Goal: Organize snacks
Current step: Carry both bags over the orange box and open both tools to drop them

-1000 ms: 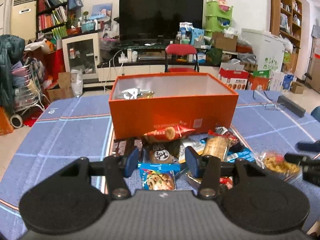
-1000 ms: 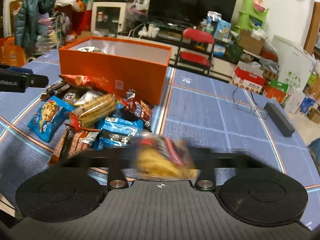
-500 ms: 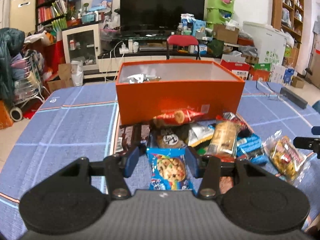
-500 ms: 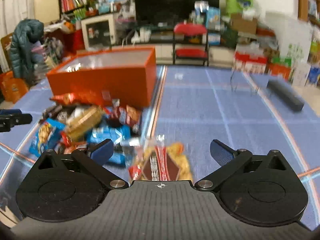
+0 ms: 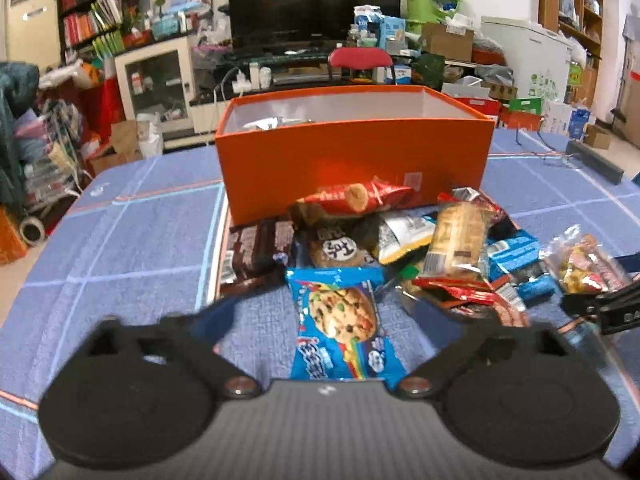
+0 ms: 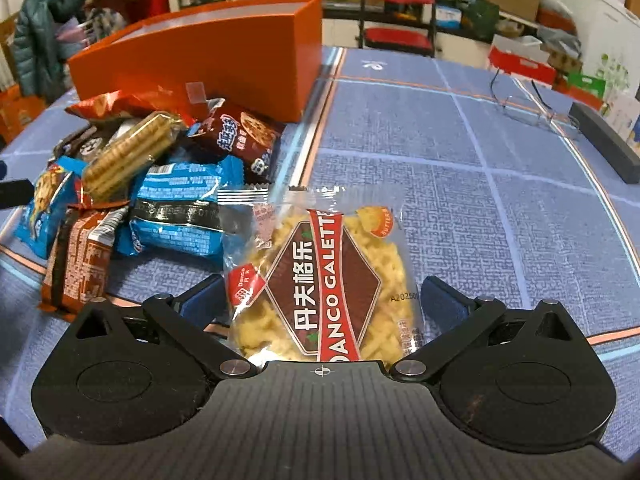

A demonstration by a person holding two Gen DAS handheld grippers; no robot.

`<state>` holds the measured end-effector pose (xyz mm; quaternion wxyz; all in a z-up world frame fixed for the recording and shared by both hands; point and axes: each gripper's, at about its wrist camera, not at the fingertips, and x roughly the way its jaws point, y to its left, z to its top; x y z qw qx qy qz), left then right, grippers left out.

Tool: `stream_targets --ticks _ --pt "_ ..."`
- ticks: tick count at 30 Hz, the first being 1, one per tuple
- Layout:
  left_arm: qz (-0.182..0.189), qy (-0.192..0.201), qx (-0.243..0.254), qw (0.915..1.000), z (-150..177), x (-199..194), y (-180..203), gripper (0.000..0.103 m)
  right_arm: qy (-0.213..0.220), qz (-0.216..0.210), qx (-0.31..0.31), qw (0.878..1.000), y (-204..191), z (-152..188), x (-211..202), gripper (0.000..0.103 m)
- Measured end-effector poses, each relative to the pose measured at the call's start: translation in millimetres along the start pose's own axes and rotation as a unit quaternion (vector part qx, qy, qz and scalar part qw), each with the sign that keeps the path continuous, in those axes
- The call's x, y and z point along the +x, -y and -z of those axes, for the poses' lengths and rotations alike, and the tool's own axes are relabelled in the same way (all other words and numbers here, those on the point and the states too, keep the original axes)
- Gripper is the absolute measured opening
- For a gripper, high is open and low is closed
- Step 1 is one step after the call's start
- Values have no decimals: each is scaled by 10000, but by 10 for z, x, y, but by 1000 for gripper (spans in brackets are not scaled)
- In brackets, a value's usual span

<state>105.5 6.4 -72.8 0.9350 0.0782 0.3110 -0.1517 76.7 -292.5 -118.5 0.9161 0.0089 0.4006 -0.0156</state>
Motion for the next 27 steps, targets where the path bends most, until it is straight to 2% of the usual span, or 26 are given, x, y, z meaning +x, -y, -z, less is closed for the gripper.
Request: stream_targets --ticks 4,6,7,8,10,12,13,14,19,24,27 --pt "53 -184 10 9998 -13 208 29 102 18 29 28 10000 -26 -1 -4 96" --pt "96 -395 52 9992 12 344 53 90 -29 27 24 10000 -34 -21 -1 94" --pt "86 -519 30 9986 33 404 54 67 -47 17 18 10000 -27 -37 -18 93" --pt "82 -551 -113 9984 54 449 32 68 -61 12 11 10000 -33 -39 -33 89" --pt "65 -520 -94 9986 36 480 32 67 -63 -14 -12 10000 -44 -48 -51 84" --pt "98 -525 -144 9985 21 496 21 60 -67 -20 -23 10000 -49 -51 -71 77" --pt "137 -546 -178 9983 10 490 21 51 -68 -26 -29 10000 -49 -53 -85 74" --pt "161 -571 -210 9980 5 485 26 46 -67 -51 -55 9999 -49 -53 -104 71" --pt "244 -515 -169 9982 -6 408 62 44 88 -29 -226 9997 -71 -29 -214 66" --pt "353 -219 -133 9991 -103 189 52 44 562 270 -604 9962 -144 -64 -442 66" --pt "410 -11 -125 9991 -199 27 45 44 824 293 -702 9937 -189 -143 -587 65"
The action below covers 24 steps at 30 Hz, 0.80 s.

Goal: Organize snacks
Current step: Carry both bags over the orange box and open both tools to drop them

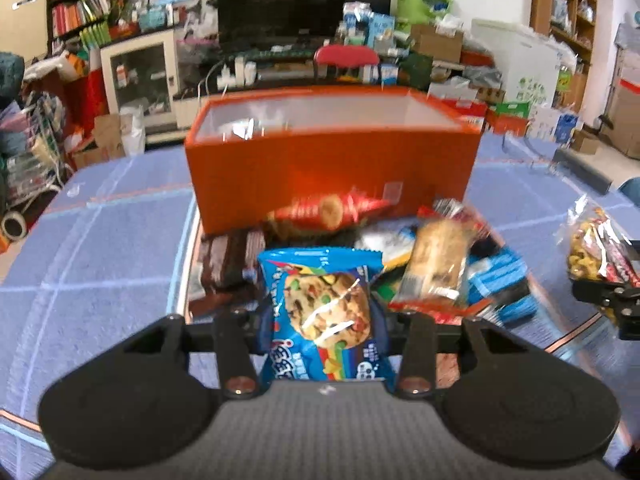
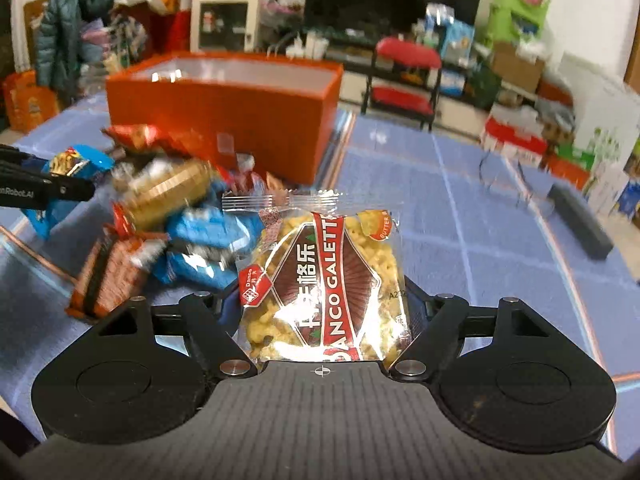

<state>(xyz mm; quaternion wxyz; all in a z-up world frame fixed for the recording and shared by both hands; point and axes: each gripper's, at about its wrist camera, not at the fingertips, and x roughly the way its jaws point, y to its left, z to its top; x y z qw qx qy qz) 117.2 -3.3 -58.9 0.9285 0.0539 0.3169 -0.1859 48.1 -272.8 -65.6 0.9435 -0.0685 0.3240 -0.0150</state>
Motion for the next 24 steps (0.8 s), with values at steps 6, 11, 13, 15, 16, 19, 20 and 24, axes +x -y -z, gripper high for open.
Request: stream_targets --ticks 6,11,13,15,16,19,20,24 --pt "55 660 -13 9978 -521 -241 -78 44 573 -279 218 9977 64 -610 -96 66" --pt "-137 817 -196 9964 -1174 94 -252 44 756 -577 241 9952 21 -1447 336 66" --pt "-184 773 -258 9965 -1391 295 -292 44 707 -687 302 9947 -1 -1713 587 66" --pt "-289 690 -255 9969 -1567 539 -303 44 571 -673 237 9958 -61 -1968 903 66" --pt "-280 630 -300 9972 -1622 637 -313 44 519 -629 180 9965 -96 -2044 1017 66" --pt "-254 443 -227 9984 -1706 927 -299 54 250 -565 41 9981 -194 -2202 1398 67" --pt "-228 328 -146 9991 -1707 1008 -280 68 143 -589 19 9982 -233 -2222 1488 71" --pt "-316 519 -107 9981 -1639 863 -320 73 295 -455 68 9985 -213 -2191 1445 91"
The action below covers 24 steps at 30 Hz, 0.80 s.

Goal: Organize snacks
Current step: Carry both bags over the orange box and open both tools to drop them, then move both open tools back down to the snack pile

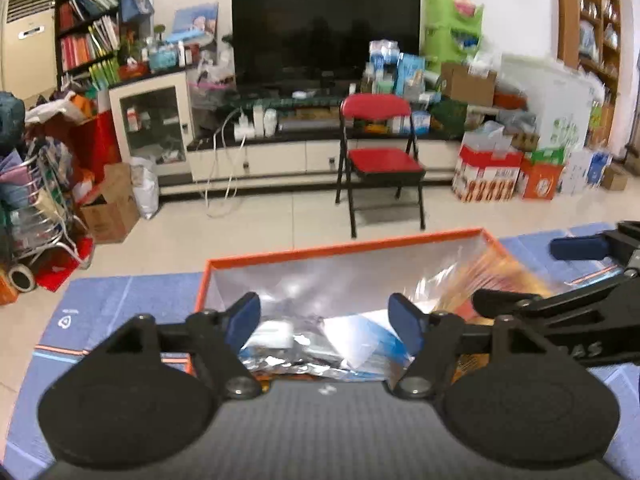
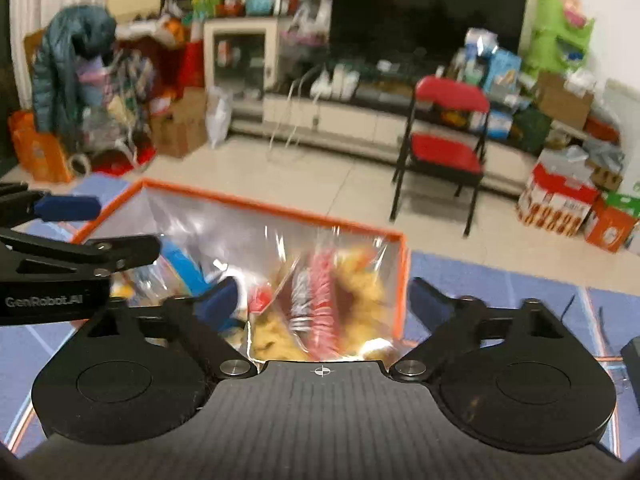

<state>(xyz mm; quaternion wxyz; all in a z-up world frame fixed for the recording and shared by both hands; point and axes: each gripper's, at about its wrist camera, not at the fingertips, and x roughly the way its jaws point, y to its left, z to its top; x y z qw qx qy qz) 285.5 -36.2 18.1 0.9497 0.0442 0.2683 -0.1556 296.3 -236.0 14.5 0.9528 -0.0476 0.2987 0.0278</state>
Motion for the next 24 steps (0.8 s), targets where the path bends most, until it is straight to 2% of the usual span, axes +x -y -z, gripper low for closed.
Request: stream_targets --ticks 1,2,5,7,10,13,16,18,21,24 --pt "37 126 -90 9999 24 -112 -61 78 145 48 55 9999 18 26 -106 91" --pt "51 244 -170 9995 50 -241 -112 86 269 79 114 9995 26 67 -234 91" --pt "-37 506 -270 9983 223 -664 -297 89 589 64 226 9980 44 288 -709 92" --pt "-255 434 -247 9984 415 -872 -444 89 703 3 375 9968 6 561 -1011 93" --pt "-619 211 -625 9959 743 -1069 -669 89 750 32 653 9950 -76 963 -1317 93" --pt "-837 -57 -977 9917 1083 -1175 -803 89 650 1 827 9945 -236 1357 -1493 93" --pt "-802 -233 -1106 9904 1286 -1209 -796 89 348 -40 790 9963 -433 1695 -1532 92" --pt "-770 -258 -981 9919 1329 -1186 -701 89 24 -104 781 9969 -555 1879 -1498 92" --pt "-899 -82 -456 9949 1301 -1128 -538 89 -236 203 794 9964 -702 2084 -1446 92" --pt "-956 -90 -631 9934 1342 -1057 -618 90 -333 134 985 9945 -837 2201 -1407 93"
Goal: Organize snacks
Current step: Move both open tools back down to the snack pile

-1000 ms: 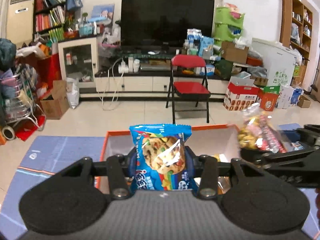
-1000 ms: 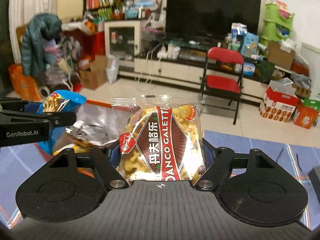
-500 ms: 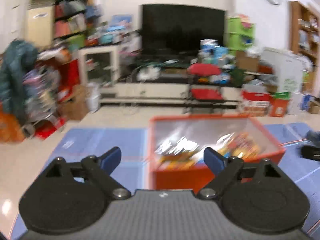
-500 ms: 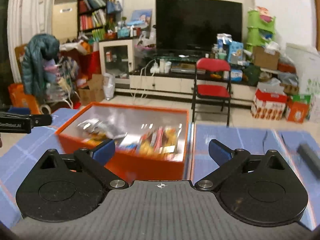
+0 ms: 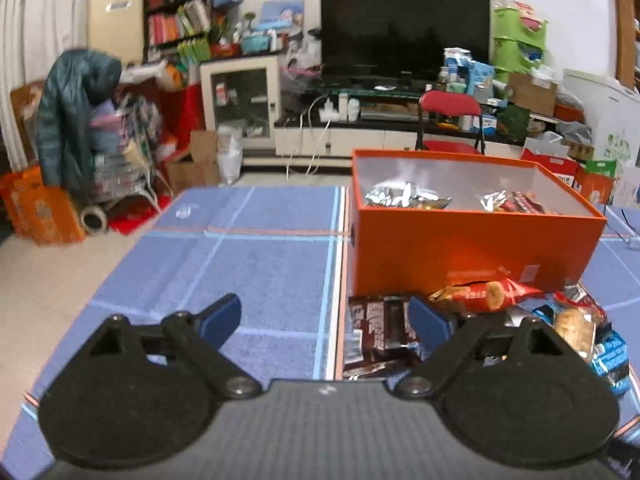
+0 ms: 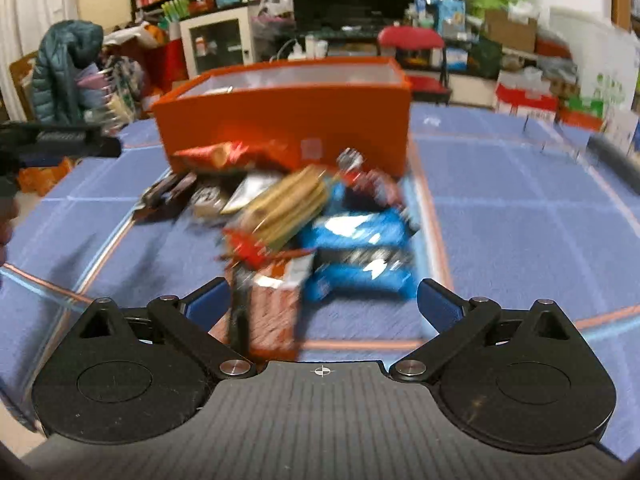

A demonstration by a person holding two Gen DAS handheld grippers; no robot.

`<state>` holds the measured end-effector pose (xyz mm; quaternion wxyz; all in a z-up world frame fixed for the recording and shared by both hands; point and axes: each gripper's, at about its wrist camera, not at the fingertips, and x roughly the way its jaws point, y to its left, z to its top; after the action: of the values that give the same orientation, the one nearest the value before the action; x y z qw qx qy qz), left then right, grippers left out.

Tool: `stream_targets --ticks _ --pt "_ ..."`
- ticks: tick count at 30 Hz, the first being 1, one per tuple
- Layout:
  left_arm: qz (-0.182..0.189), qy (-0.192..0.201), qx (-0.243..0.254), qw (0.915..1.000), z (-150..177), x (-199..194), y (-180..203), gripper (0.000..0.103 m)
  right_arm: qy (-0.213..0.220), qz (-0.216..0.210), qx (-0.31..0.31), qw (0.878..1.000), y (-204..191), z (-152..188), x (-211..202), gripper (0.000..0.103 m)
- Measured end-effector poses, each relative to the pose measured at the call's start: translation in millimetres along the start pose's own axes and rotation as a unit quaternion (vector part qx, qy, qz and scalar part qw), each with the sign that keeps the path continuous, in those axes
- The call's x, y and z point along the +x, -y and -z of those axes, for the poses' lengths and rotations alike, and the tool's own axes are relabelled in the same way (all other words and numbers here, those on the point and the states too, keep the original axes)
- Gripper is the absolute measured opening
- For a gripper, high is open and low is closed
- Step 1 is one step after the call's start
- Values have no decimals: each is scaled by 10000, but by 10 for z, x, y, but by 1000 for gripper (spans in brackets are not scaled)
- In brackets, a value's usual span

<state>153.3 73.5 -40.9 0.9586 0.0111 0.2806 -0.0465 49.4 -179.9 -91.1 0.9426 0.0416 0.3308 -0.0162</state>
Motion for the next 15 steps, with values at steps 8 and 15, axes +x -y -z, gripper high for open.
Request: stream_targets --ticks 8,15 --pt "-78 -243 -207 9995 132 185 -227 90 208 147 28 9997 -323 176 164 87" --pt "-106 -259 -50 9996 143 303 -182 90 242 161 -167 9994 -454 210 248 68"
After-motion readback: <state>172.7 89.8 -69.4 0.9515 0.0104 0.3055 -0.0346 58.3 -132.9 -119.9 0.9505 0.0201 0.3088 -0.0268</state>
